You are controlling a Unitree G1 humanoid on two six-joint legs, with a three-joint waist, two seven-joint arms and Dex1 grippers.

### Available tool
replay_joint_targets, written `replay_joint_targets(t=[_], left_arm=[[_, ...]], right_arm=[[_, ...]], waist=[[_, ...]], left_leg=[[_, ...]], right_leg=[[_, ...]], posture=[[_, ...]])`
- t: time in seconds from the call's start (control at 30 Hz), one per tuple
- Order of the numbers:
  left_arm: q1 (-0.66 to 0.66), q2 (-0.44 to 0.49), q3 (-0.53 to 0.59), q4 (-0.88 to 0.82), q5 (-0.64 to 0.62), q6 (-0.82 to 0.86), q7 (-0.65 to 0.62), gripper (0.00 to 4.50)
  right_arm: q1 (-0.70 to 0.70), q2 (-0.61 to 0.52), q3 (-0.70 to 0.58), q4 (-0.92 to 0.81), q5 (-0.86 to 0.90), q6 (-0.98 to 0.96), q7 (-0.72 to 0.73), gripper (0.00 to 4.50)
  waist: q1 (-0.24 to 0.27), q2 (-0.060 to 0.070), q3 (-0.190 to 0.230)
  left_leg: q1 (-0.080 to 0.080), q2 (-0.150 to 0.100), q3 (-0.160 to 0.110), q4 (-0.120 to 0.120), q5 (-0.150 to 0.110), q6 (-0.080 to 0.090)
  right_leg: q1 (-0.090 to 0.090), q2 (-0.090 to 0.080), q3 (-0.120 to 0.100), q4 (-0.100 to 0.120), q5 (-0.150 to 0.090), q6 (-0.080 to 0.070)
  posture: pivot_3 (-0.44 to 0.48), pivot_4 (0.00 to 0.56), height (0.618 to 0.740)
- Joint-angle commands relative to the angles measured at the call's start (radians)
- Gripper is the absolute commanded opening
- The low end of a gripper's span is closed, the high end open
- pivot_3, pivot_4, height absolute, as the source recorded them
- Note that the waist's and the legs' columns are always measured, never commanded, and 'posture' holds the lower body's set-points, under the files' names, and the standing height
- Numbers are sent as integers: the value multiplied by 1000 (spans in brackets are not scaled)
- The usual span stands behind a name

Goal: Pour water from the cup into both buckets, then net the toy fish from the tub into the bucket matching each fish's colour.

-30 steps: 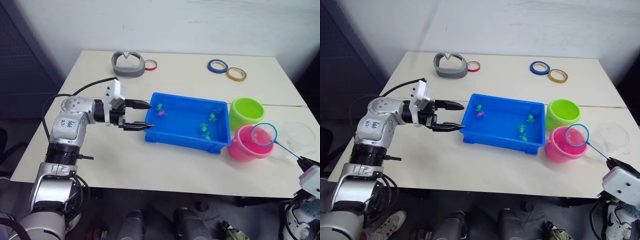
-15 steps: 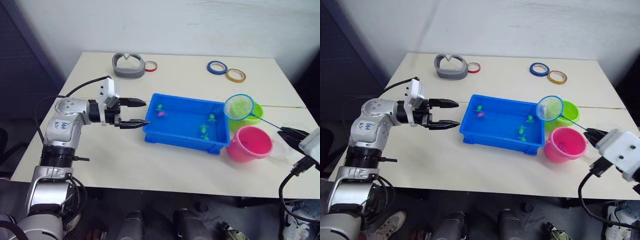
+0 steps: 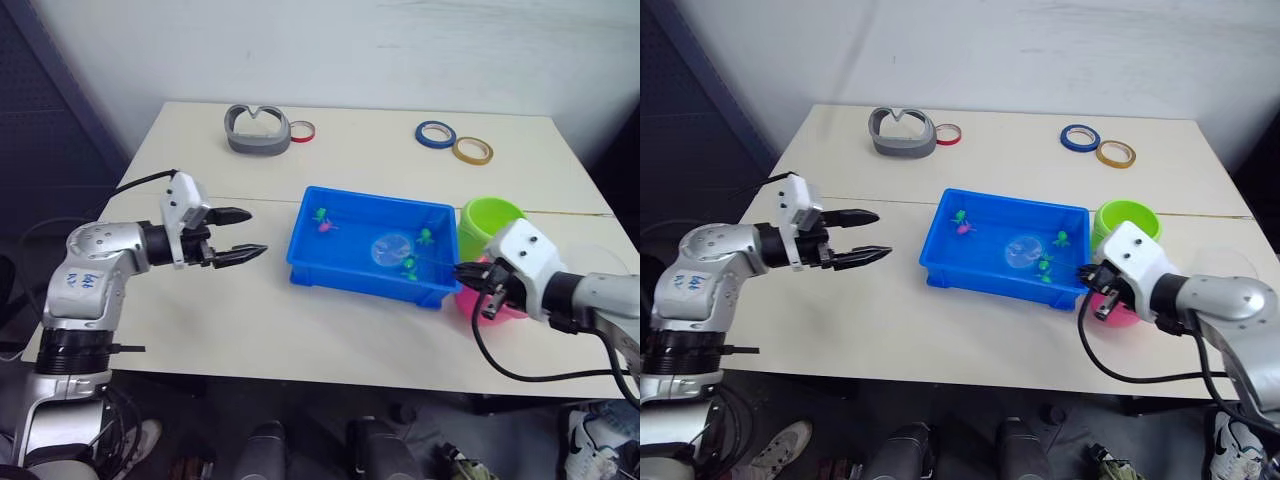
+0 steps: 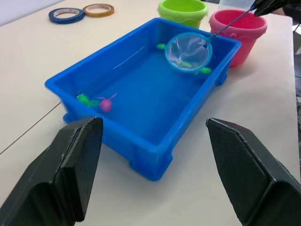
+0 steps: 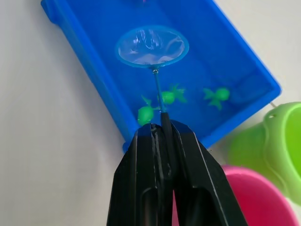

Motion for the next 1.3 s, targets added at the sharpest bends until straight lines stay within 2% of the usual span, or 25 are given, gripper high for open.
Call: replay_joint_targets(t=[0.03,0.27,0.6,0.87,1.3], left_arm=[[36,38,59,-51,-9,16,40,3841],[108,58,113,-109,-28,62,106,3841],[158,70,153,-183,-45,100,159,3841],[185,74,164,-226,-56,119,199,3841],[203,81,175,-253,-69,118,215,3841]], right_arm=[[-68,33,69,27,-10,15,-26,0],[-220,168,225,129,-60,54,-103,0],[-357,336,345,273,-132,100,-198,0],[-389,410,368,334,-163,100,-224,0],[-416,522,336,404,-185,66,-267,0]], waist=[[0,0,0],[-16,0,0],[-24,0,0],[-21,0,0],[-24,0,0]], left_leg=[[0,0,0,0,0,0],[0,-1,0,-3,0,0],[-1,-1,0,-9,0,0],[-1,-2,0,-9,0,0],[-1,-2,1,-10,0,0]], right_leg=[[0,-1,0,0,0,0],[-1,-2,-1,0,0,0],[-5,-4,-3,0,0,0],[-6,-4,-4,0,0,0],[-7,-4,-4,0,0,0]], posture=[[0,150,740],[0,150,740],[0,150,740],[0,150,740],[0,150,740]])
